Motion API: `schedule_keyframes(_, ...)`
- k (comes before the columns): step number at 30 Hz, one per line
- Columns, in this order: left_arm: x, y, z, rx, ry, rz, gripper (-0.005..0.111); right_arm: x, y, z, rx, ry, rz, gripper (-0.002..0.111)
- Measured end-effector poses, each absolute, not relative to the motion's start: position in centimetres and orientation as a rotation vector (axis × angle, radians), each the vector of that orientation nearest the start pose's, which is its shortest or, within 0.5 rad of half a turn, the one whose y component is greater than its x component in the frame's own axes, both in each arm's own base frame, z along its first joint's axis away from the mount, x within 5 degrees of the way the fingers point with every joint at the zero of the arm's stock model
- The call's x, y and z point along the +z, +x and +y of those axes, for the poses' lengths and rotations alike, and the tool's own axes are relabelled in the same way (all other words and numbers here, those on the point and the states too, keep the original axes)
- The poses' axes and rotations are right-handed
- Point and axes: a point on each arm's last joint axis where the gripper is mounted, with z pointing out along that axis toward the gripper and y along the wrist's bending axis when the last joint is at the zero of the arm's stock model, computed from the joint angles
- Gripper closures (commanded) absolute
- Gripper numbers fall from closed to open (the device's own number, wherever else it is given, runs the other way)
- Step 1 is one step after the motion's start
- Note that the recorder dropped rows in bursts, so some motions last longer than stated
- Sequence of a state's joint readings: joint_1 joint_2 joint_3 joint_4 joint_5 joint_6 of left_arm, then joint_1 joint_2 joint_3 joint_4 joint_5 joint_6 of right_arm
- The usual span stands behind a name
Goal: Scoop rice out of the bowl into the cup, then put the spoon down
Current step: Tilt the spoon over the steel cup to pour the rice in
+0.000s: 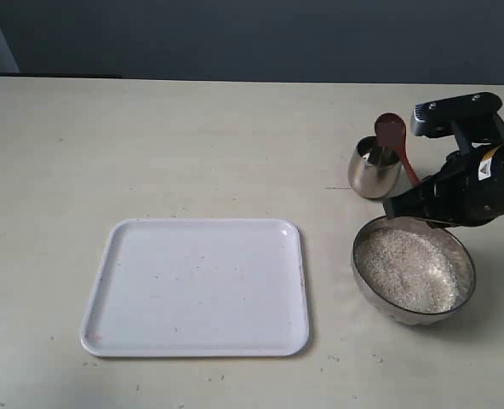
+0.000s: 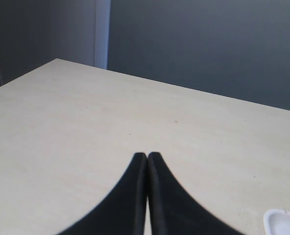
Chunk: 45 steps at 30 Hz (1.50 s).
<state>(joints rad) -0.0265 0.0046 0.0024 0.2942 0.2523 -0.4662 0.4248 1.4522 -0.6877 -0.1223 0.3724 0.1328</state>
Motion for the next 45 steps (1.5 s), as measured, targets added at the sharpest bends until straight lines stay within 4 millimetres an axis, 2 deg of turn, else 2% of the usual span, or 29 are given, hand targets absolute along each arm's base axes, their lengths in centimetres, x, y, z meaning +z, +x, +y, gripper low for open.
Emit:
schedule_keyframes(21, 19.0, 5.6, 0.5, -0.090, -0.187, 1.723, 0.106, 20.8, 25.0, 9.9, -0.091, -0.682, 2.543, 0.109)
schedule_keyframes(37, 19.0, 5.6, 0.5, -0.090, -0.187, 1.723, 0.106, 20.8, 25.1, 9.6, -0.151, -0.737, 2.520, 0.109)
schedule_keyframes(45, 19.0, 5.6, 0.5, -0.090, -0.187, 1.723, 0.106, 19.7, 25.5, 9.7, -0.179, -0.774, 2.548, 0.109)
